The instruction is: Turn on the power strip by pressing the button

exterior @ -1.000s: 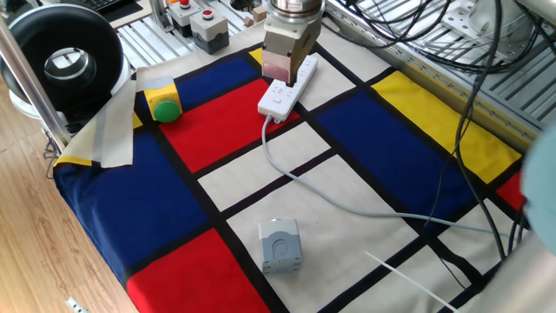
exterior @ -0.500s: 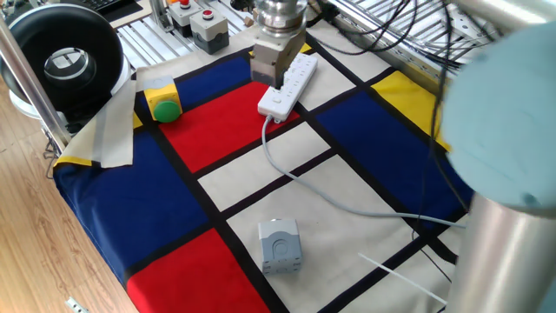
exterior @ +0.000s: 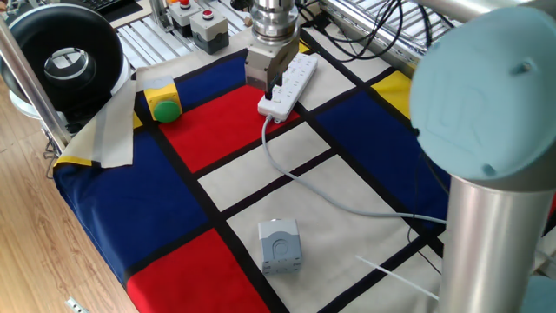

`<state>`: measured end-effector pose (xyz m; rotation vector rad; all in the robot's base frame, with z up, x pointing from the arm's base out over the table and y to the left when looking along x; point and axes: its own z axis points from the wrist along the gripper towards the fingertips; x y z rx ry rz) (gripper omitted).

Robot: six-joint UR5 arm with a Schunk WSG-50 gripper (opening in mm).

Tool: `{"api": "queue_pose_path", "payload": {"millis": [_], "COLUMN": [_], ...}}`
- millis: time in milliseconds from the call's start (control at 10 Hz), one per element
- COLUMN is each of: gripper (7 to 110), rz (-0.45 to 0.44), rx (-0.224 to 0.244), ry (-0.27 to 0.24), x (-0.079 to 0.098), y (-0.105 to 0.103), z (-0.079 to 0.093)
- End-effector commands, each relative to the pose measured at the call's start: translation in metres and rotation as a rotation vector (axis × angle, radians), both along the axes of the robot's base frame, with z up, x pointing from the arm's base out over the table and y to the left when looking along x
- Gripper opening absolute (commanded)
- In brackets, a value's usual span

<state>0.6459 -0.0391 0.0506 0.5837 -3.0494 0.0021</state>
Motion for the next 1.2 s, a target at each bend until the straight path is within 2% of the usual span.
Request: {"api": "queue_pose_path", "payload": {"millis": [0, 100, 200, 300, 800, 1100], "gripper": [66, 66, 66, 88, 88, 88], "rz": [-0.005, 0.003, -0.008, -0.018, -0.037, -0.053], "rx": [0.011, 0.019, 0.033, 0.037, 0.029, 0.044], "ry": [-0.012, -0.026, -0.025, -0.032, -0.028, -0.027], "x": [0.017, 0.023, 0.021, 0.021, 0.008, -0.004], "y": [0.008, 0.011, 0.017, 0.023, 0.032, 0.037], "z": [-0.012, -0.014, -0.015, -0.016, -0.022, -0.030]}}
